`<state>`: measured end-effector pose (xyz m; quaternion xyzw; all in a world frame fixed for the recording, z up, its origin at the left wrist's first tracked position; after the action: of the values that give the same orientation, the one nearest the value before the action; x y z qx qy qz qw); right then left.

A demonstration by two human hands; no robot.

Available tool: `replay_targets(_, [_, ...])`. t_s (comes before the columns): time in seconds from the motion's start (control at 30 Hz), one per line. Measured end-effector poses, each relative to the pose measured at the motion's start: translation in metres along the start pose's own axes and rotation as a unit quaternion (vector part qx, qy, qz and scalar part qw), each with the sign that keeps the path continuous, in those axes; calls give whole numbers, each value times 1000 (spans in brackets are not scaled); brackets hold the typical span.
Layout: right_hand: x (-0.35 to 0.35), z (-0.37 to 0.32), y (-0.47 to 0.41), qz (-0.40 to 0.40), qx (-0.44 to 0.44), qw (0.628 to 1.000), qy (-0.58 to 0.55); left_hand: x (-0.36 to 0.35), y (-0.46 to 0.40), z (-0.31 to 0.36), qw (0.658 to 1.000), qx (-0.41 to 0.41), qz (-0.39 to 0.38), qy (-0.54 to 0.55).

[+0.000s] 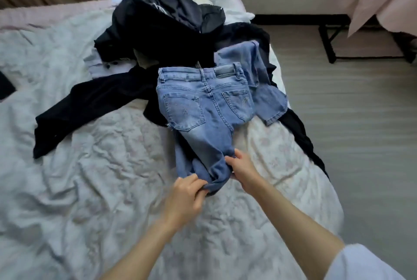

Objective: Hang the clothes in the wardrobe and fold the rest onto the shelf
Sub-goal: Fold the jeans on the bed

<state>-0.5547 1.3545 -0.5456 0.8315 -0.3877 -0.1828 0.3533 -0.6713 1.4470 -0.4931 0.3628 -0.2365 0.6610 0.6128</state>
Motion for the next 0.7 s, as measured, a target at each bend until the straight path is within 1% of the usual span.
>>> replay_targets(0.03, [3, 21, 13, -1, -20, 1000, 12, -11, 14, 3, 1000, 6, -19, -2])
replay_targets(0.1, [9, 64, 46, 5, -51, 998, 46, -42, 50, 11, 996, 22, -88, 7])
replay_targets(0.2, [11, 121, 91, -6, -75, 994, 85, -82, 98, 17, 986, 37, -164, 3])
replay_targets(0.27, [11, 157, 116, -22, -82, 988, 129, -105, 124, 18, 974, 57, -219, -7])
replay_targets(0.37, [13, 215, 155, -37, -106, 978, 176, -138, 161, 26, 947, 72, -312, -16])
replay_targets(0.4, [15, 229, 165, -33, -113, 975, 190, -146, 170, 27, 940, 77, -332, -6])
replay_targets(0.47, [18, 249, 178, -38, -126, 962, 238, -158, 181, 26, 934, 92, -345, 17])
replay_targets(0.53, [21, 260, 186, -55, -147, 937, 313, -158, 182, 17, 940, 146, -304, 55])
replay_targets(0.57, [23, 263, 184, -63, -163, 920, 350, -154, 178, 7, 944, 189, -259, 79])
replay_targets(0.6, [27, 264, 182, -59, -180, 904, 385, -145, 175, -3, 945, 240, -198, 103])
replay_targets(0.63, [36, 260, 175, -37, -187, 891, 413, -136, 167, -16, 940, 290, -127, 127])
replay_targets(0.7, [57, 234, 158, 41, -167, 882, 439, -118, 156, -39, 907, 374, -12, 192])
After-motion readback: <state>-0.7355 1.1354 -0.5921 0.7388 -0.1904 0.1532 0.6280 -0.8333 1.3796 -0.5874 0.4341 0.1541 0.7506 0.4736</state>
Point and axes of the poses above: each hand's wrist, its own y-axis away from the middle knuckle, its own x-axis out of the back of the hand, z = x × y, the point moved 8 cm from there along -y, towards the middle knuckle, and after that the axes turned 8 degrees about -z, right-handed, at the moved point
